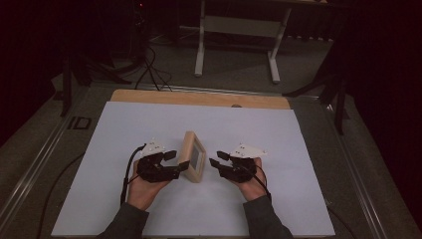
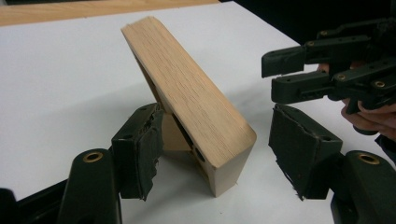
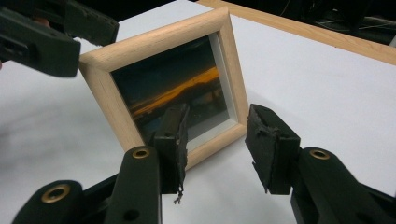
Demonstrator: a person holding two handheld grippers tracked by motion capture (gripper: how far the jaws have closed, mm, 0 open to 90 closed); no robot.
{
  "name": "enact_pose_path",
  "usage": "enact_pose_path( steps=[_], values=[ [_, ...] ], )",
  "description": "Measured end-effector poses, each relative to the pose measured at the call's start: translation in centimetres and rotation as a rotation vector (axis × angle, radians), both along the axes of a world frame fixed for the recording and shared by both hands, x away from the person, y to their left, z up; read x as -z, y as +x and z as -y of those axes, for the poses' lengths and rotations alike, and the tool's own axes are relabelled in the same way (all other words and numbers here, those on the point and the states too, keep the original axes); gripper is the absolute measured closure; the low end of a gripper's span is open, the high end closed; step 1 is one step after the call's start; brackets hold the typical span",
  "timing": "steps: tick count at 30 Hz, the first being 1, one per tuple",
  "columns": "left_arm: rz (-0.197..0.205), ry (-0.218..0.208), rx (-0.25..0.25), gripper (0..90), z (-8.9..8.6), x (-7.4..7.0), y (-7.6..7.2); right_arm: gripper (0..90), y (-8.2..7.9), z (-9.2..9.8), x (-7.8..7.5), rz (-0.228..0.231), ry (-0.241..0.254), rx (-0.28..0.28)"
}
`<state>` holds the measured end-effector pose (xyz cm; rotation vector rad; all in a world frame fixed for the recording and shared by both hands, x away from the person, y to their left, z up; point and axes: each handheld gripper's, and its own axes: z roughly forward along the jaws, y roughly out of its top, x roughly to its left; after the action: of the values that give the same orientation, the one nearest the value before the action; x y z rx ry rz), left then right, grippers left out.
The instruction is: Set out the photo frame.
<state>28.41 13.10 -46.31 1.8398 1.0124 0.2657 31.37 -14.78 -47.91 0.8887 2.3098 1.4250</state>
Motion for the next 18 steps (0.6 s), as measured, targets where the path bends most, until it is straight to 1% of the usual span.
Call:
enact_pose_path(
  steps=[6,8,9,14,18],
  values=[
    [-0.014,0.011,-0.011,32.4,0.8,0.5,0.2,57.8,0.0,0.0,0.0,0.000,0.000,0.001],
    [-0.021,0.027,-0.018,32.5,1.3,0.7,0.5,57.7,0.0,0.0,0.0,0.000,0.000,0.002],
    [-0.023,0.027,-0.020,32.6,1.4,0.8,0.5,57.7,0.0,0.0,0.0,0.000,0.000,0.002],
    [-0.038,0.071,-0.051,32.9,2.2,1.2,1.1,57.3,0.0,0.0,0.0,0.001,0.001,0.004],
    [-0.054,0.080,-0.049,34.6,2.5,1.5,1.3,56.7,0.0,0.1,0.0,0.001,0.002,0.005]
  ],
)
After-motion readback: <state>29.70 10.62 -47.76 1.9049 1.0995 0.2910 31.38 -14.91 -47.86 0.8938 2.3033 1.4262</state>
